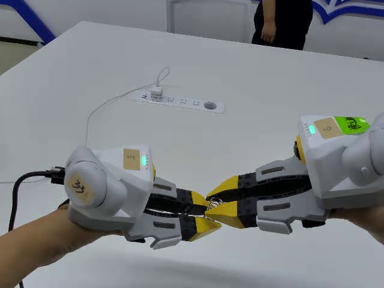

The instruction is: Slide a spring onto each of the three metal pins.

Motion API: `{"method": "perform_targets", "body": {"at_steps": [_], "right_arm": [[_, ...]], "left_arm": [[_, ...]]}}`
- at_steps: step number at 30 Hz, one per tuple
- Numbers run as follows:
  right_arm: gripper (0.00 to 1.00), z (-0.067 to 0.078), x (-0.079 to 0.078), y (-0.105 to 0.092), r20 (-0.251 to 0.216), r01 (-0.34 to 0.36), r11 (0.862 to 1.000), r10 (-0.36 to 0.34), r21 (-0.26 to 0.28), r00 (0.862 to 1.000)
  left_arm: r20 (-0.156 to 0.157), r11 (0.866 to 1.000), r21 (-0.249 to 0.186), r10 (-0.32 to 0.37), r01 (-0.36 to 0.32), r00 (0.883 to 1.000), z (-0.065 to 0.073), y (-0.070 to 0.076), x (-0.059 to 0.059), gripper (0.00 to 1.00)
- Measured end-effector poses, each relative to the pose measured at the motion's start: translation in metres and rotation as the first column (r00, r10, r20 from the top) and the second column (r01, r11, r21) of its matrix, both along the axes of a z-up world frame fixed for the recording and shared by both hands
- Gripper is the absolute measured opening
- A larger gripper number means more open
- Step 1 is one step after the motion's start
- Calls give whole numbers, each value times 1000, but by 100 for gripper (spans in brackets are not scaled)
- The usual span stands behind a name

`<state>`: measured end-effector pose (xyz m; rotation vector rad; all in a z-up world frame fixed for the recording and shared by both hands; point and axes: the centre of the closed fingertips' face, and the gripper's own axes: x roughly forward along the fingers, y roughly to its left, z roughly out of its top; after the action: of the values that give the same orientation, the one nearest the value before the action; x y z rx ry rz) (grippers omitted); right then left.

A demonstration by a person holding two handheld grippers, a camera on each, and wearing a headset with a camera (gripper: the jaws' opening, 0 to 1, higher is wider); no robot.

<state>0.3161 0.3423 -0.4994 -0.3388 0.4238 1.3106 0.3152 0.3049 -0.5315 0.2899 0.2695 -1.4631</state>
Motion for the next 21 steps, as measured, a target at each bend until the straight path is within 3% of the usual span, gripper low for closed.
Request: {"method": "perform_targets", "body": {"at_steps": [5, 9, 14, 17, 21], "right_arm": [[10, 1, 3, 1, -3, 19, 1000, -19, 7, 1000], [10, 5, 5, 3, -18, 43, 998, -43, 43, 999], [10, 3, 7, 2, -12, 48, 999, -48, 22, 999], [10, 3, 8, 2, -5, 50, 999, -50, 14, 999], [10, 3, 10, 2, 2, 56, 998, -56, 10, 998]], "left_arm": [[-1, 1000, -7, 12, -12, 1000, 1, 0, 2, 10], [-16, 999, -29, 22, -22, 1000, 5, 0, 3, 10], [-11, 999, -20, 27, -27, 1000, 3, 1, 5, 10], [-38, 999, -22, 39, -40, 999, 3, 2, 6, 11], [-48, 998, -22, 54, -56, 997, 3, 3, 8, 12]]}}
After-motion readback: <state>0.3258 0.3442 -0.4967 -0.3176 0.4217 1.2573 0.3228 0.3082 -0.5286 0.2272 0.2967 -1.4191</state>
